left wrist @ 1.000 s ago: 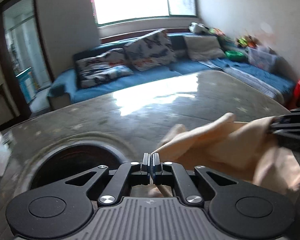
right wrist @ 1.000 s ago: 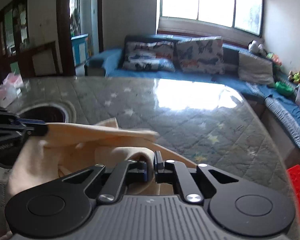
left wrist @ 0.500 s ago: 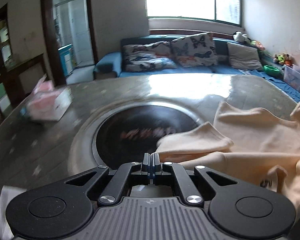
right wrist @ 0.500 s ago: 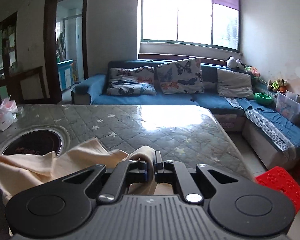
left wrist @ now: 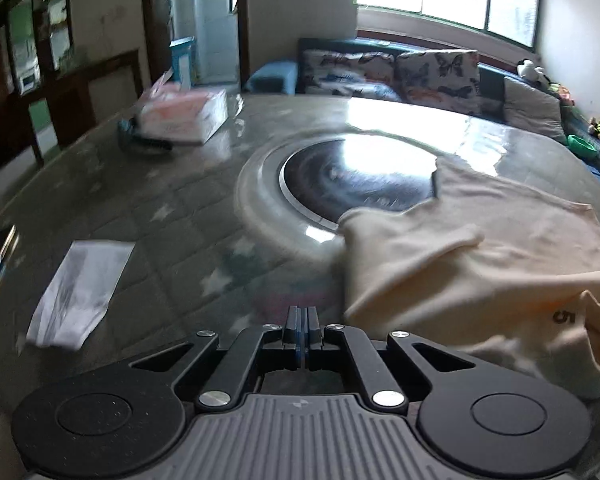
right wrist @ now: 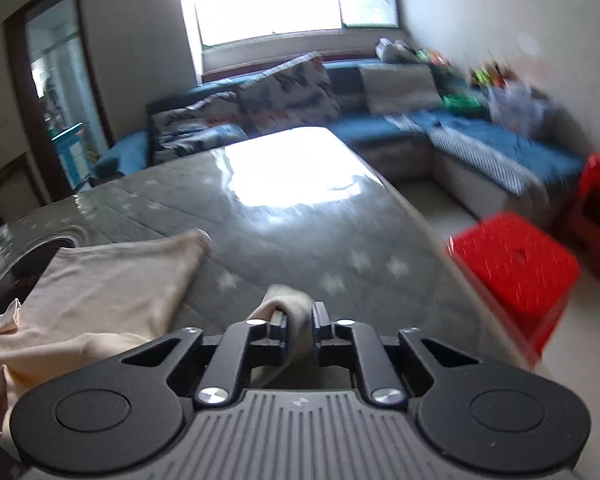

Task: Fold clothes

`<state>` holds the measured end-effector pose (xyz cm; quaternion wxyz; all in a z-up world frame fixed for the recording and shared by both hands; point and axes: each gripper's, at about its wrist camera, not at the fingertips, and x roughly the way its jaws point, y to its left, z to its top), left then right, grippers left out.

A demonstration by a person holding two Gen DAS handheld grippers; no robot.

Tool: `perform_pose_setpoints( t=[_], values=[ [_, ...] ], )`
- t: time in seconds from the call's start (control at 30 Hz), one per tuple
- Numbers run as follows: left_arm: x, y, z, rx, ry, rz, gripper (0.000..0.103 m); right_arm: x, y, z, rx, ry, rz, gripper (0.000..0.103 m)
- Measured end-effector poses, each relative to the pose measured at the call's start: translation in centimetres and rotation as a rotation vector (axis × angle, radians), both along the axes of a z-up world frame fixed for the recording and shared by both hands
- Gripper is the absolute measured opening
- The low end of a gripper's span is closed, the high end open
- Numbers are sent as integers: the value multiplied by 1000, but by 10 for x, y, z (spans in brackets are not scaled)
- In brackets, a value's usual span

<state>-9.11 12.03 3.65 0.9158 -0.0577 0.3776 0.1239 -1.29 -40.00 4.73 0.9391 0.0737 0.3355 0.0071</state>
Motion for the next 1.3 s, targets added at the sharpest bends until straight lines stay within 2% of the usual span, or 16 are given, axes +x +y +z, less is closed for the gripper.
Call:
perform_pose_setpoints(
  t=[0.1,0.17,0.2,0.23,0.3,0.43,0.6,0.73,0.8,0.87,0.97,1.1,1.3],
  values=[
    [-7,4,-1,0,10,-12,3,-5,-7,-11,-29,40,-14,25],
    [-8,-1,4,2,-1,-34,4,-8,-10,-12,-38,33,-29,31],
    [-7,-4,6,2,-9,-49,5,-9,-12,-12,-42,29,-37,41],
    [-6,-9,8,1,-19,-67,5,-10,-11,-11,-44,23,-39,44],
    [-1,-20,13,0,-39,-114,6,-12,-6,-11,-55,16,-27,44],
    [14,-49,18,-14,-68,-215,8,-5,14,-14,-124,21,14,51],
    [33,-91,17,-35,-78,-360,12,5,20,-21,-173,30,11,56],
    [42,-119,12,-47,-71,-464,14,1,2,-20,-120,16,-72,61],
    [43,-129,10,-51,-65,-511,19,-6,-10,-18,-86,-9,-120,63],
    [44,-137,7,-48,-59,-542,27,-13,-26,-19,-23,-2,-177,67],
    [45,-144,2,-46,-43,-575,28,-19,-36,-26,40,40,-169,67],
    [46,-149,0,-45,-38,-615,28,-22,-24,-29,-40,39,-142,67],
    [43,-158,-5,-53,-29,-669,28,-12,-25,-27,-80,34,-180,68]
  ],
)
